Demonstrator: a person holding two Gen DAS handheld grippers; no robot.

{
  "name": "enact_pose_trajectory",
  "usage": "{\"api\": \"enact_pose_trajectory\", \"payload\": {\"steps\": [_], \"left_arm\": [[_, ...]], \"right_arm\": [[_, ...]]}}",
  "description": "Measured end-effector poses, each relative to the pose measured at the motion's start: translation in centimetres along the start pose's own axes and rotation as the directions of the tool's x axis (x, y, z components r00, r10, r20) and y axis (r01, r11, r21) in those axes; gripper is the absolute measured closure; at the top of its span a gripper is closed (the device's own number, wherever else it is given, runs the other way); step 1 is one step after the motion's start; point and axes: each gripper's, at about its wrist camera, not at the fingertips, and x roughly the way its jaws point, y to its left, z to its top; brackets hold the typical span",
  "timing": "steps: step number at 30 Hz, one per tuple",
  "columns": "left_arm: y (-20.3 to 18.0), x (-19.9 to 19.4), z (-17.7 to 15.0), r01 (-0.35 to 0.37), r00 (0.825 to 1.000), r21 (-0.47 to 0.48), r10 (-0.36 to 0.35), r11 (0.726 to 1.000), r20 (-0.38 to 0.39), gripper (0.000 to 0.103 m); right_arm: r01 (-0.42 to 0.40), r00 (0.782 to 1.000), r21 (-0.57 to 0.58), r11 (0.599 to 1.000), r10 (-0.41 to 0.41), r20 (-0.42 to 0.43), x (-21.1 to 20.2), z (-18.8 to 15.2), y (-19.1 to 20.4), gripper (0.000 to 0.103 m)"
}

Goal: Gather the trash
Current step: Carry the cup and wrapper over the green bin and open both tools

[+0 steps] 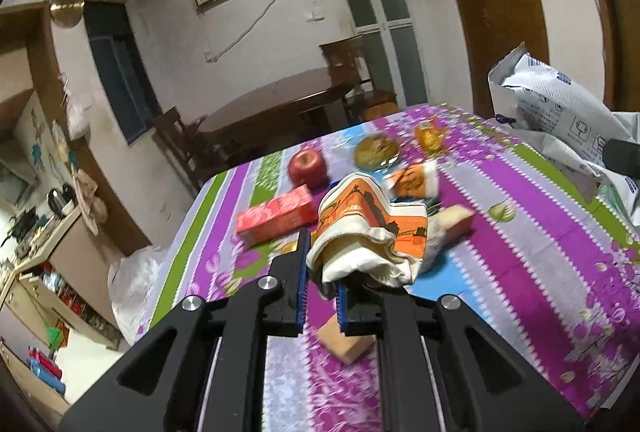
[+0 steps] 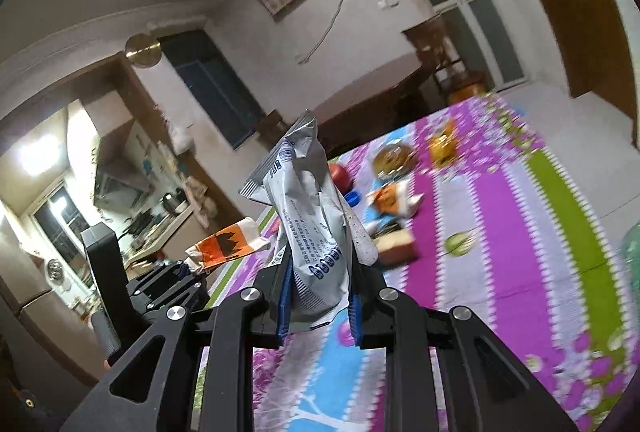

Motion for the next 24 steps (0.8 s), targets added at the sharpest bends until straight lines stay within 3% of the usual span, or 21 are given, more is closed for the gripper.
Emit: {"api": "enact_pose_trajectory", "payload": {"steps": [9,14,18,24], "left_arm": [[-6.7,0.0,2.4,0.088,0.995,0.087,-0.091,0.992,0.028,0.093],[-10.8,0.4,3.5,0.159,0.986,0.136,-0.164,0.978,0.023,0.093],[-14.5,0.6,4.2,0.218,0.974,0.177,-0.224,0.96,0.015,0.093],[-20.6,0.4,5.3,0.295,0.952,0.246,-0.307,0.923,0.009,0.093]], "right_arm": [[0.122,0.988,0.023,0.992,-0.124,0.094,-5.9,1.0,-3.5,0.079],[0.195,0.971,0.044,0.98,-0.199,0.135,-8.6,1.4,-5.8,0.079],[0.264,0.947,0.07,0.962,-0.272,0.168,-11.8,1.7,-8.1,0.079],[0.398,0.888,0.138,0.907,-0.419,0.188,-17.0,1.5,-12.5,0.079]]}}
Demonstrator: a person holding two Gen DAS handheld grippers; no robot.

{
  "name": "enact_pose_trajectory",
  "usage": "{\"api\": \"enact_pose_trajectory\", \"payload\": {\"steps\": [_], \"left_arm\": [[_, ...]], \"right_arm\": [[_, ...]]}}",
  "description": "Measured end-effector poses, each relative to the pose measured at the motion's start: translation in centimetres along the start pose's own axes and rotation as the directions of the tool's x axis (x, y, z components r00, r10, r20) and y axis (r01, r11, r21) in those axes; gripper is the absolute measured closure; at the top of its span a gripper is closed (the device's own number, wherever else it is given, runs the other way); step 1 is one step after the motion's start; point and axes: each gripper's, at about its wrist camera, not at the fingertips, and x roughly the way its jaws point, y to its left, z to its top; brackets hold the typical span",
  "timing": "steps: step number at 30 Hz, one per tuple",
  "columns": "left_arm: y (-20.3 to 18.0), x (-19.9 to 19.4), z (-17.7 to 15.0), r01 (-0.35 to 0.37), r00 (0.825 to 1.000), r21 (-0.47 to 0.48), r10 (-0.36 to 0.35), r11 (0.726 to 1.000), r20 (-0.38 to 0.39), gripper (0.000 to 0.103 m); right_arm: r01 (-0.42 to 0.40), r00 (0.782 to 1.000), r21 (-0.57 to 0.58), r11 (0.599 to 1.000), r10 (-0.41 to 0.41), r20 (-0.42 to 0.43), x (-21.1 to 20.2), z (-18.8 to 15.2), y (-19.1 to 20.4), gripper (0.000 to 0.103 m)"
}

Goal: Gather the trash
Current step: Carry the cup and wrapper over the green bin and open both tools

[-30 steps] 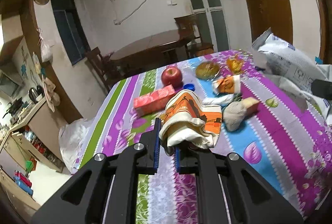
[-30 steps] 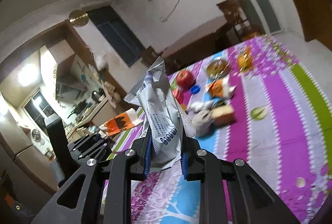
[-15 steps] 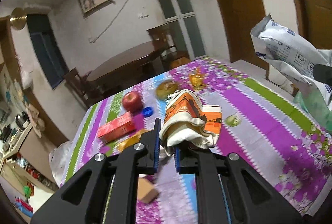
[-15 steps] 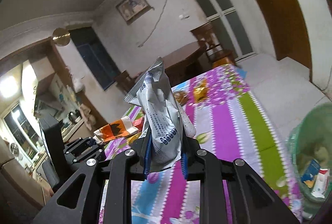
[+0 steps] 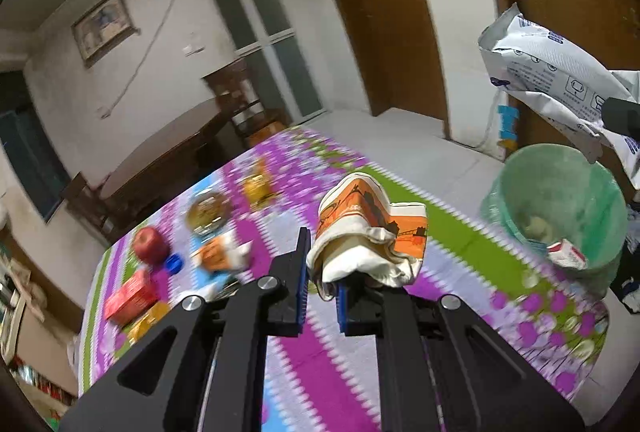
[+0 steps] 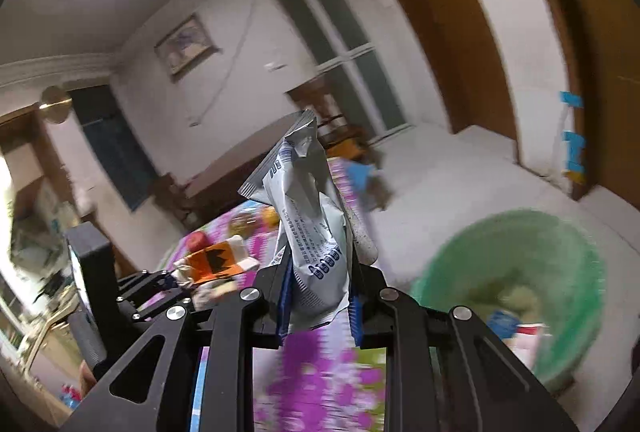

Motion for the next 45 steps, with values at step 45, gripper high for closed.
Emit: {"api": "enact_pose_trajectory", "payload": {"steps": [45], "left_arm": [[-20.6,8.5,5.6,0.406,0.914,0.253,-0.387,0.878,-0.124,0.093]], "right_arm": [[0.506,0.857,0.127,0.853,-0.481,-0.187,-0.7,0.7,-17.4,0.079]]}}
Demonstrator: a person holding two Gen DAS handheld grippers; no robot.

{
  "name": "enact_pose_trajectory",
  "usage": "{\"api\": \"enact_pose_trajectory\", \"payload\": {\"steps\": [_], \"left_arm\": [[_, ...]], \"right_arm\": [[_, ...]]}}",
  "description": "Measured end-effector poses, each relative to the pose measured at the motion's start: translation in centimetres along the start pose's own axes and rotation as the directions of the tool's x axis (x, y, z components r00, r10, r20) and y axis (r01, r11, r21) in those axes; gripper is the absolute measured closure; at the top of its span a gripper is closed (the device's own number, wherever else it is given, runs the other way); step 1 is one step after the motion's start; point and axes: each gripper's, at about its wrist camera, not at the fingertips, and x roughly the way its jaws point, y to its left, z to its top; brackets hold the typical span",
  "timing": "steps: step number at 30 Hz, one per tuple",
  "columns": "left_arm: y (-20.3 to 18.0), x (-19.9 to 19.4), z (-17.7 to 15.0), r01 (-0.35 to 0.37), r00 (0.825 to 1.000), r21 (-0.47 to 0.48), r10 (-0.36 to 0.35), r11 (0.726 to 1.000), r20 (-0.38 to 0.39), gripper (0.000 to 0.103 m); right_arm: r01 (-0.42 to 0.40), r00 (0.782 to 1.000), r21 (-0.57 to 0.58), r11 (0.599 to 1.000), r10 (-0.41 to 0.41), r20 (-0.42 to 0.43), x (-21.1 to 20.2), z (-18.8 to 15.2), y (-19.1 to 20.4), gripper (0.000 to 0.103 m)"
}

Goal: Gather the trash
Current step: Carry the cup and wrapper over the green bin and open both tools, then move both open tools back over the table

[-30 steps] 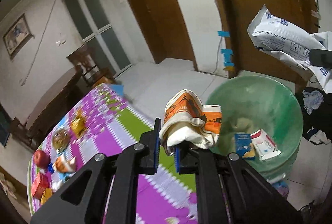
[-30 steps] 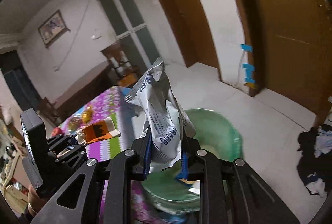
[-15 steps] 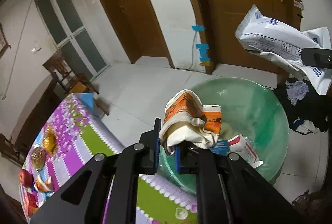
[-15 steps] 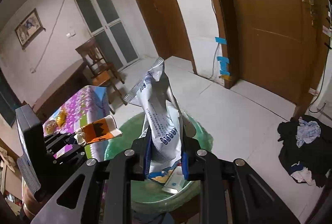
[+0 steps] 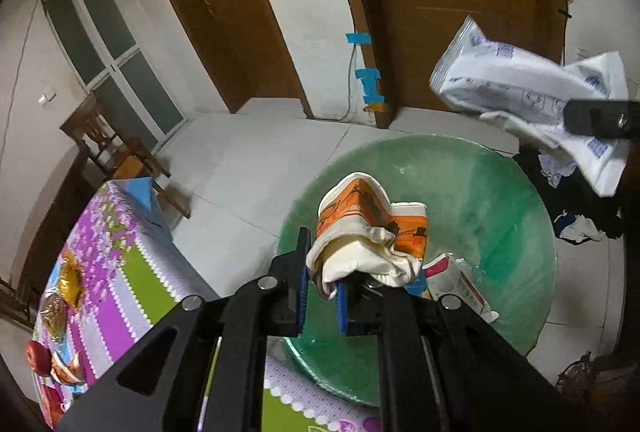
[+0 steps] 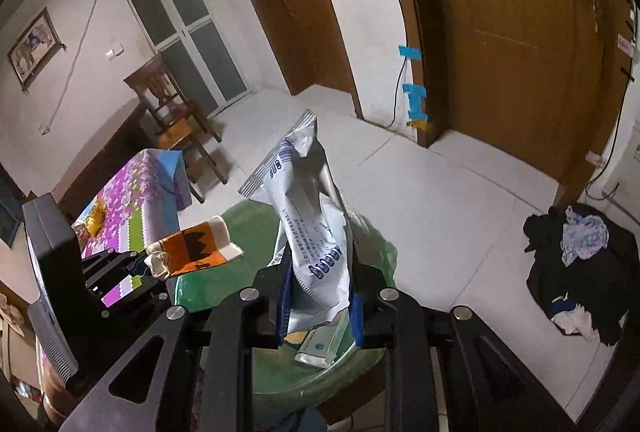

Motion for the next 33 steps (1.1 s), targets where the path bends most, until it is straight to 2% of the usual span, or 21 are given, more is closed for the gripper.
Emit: {"api": "enact_pose_trajectory", "payload": {"steps": [4,12,13,15,16,17,18,19,33], "left_arm": [[-0.2,0.8,-0.1,0.03,0.999,-0.016,-0.03,0.999,-0.018,0.093],[0.2,1.4,0.0,0.053,0.998,-0.029,-0.054,0.998,-0.03,0.093],[0.2,1.4,0.1,0.053,0.998,-0.028,-0.054,0.998,-0.03,0.093],[0.3,1.6,0.1,0.052,0.998,-0.023,-0.053,0.998,-0.031,0.092],[0.2,1.8,0.1,0.057,0.997,-0.015,-0.058,0.998,-0.044,0.088],[0.2,2.2,0.0,0.057,0.996,-0.012,-0.057,0.998,-0.064,0.079],[0.2,2.4,-0.1,0.046,0.996,-0.015,-0.047,0.999,-0.081,0.047],[0.4,2.5,-0.2,0.027,0.996,-0.027,-0.029,0.999,-0.081,0.035],[-0.3,1.8,-0.5,0.003,0.999,-0.016,-0.004,1.0,-0.055,0.036]], "right_arm": [[-0.007,0.999,0.01,1.0,0.007,-0.033,1.3,-0.4,0.3,0.079],[-0.003,0.999,0.017,1.0,0.003,-0.035,2.8,-0.5,1.5,0.078],[-0.005,0.999,0.018,1.0,0.006,-0.037,3.2,-0.6,1.7,0.077],[-0.012,0.999,0.023,1.0,0.013,-0.04,3.7,-0.7,1.8,0.069],[-0.003,0.999,0.022,1.0,0.004,-0.043,4.0,-0.7,1.8,0.062],[0.004,0.999,0.019,1.0,-0.003,-0.04,4.1,-0.8,1.8,0.061],[0.016,0.999,0.013,1.0,-0.015,-0.033,4.2,-0.8,2.0,0.061],[0.026,0.999,0.01,1.0,-0.026,-0.03,4.2,-0.8,2.0,0.061],[0.046,0.997,0.036,0.998,-0.044,-0.061,5.1,-2.1,0.1,0.061]]}}
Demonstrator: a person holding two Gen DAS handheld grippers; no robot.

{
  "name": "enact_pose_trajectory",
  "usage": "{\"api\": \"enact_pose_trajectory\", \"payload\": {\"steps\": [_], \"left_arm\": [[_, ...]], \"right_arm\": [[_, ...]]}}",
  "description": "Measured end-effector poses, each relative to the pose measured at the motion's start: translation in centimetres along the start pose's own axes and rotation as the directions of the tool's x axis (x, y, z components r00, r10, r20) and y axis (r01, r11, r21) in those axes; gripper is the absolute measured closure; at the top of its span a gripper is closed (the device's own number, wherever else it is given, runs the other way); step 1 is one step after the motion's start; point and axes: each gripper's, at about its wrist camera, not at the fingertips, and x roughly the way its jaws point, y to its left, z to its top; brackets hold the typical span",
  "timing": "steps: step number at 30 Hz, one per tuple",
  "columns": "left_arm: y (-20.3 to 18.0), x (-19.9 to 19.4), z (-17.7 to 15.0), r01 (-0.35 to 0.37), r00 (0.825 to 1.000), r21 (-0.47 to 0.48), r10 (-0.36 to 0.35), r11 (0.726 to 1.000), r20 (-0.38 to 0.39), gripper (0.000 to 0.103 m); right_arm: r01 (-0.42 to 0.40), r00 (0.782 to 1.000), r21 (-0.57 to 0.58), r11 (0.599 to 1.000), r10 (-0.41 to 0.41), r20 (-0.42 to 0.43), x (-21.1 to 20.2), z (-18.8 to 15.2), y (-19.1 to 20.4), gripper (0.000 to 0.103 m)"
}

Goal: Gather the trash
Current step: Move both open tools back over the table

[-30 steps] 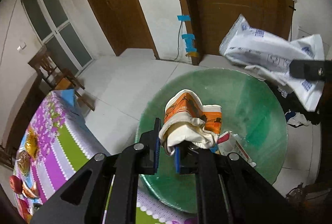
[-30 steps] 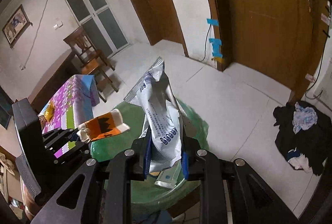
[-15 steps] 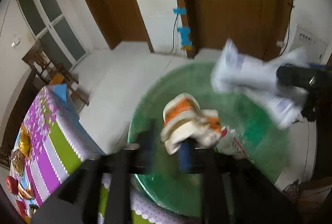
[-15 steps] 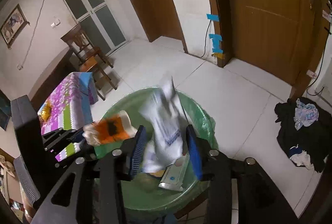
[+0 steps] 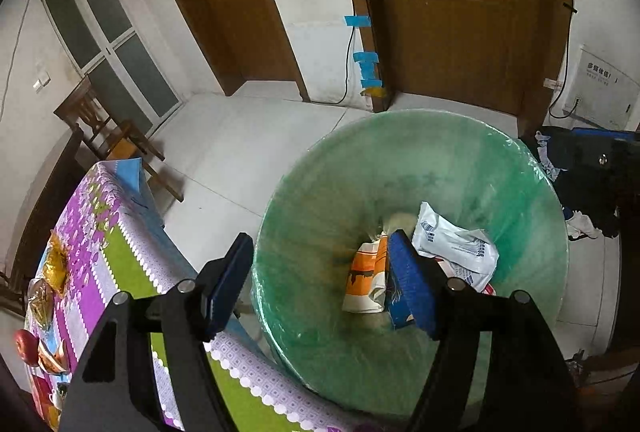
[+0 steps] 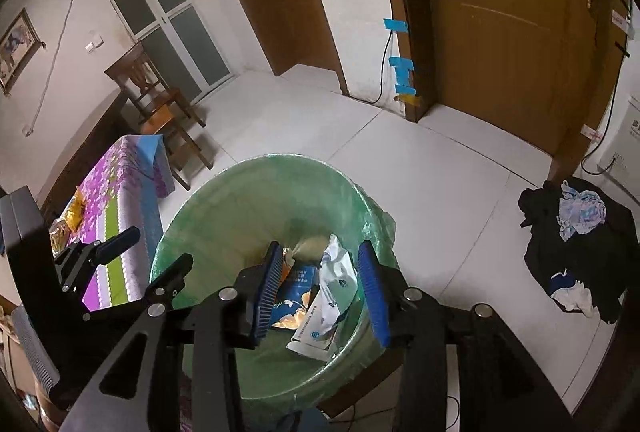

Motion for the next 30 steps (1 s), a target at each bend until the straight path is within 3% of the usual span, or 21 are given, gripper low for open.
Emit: {"api": "enact_pose_trajectory", "payload": {"steps": [20,23,27,30], "left_arm": [[-0.3,-1.3,-1.1,-0.025,0.999,0.006,0.025,1.0,0.023,0.035],[0.2,-1.6,-1.5,-0.016,0.999,-0.017,0.016,1.0,0.028,0.026],[0.8,-2.0,-2.1,0.008,0.999,-0.034,-0.007,0.999,0.035,0.025],[1.5,-2.3,-2.7,0.043,0.999,-0.065,-0.041,0.997,0.031,0.022]], "right_arm": [[-0.002,1.0,-0.004,1.0,0.002,-0.003,0.1,-0.7,0.1,0.061],[0.008,1.0,-0.01,1.0,-0.008,0.009,0.0,-0.8,0.4,0.06],[0.027,0.999,-0.032,0.999,-0.026,0.03,-0.2,-0.9,1.0,0.053],[0.032,0.998,-0.045,0.998,-0.03,0.051,-0.5,-1.1,1.6,0.041]]}}
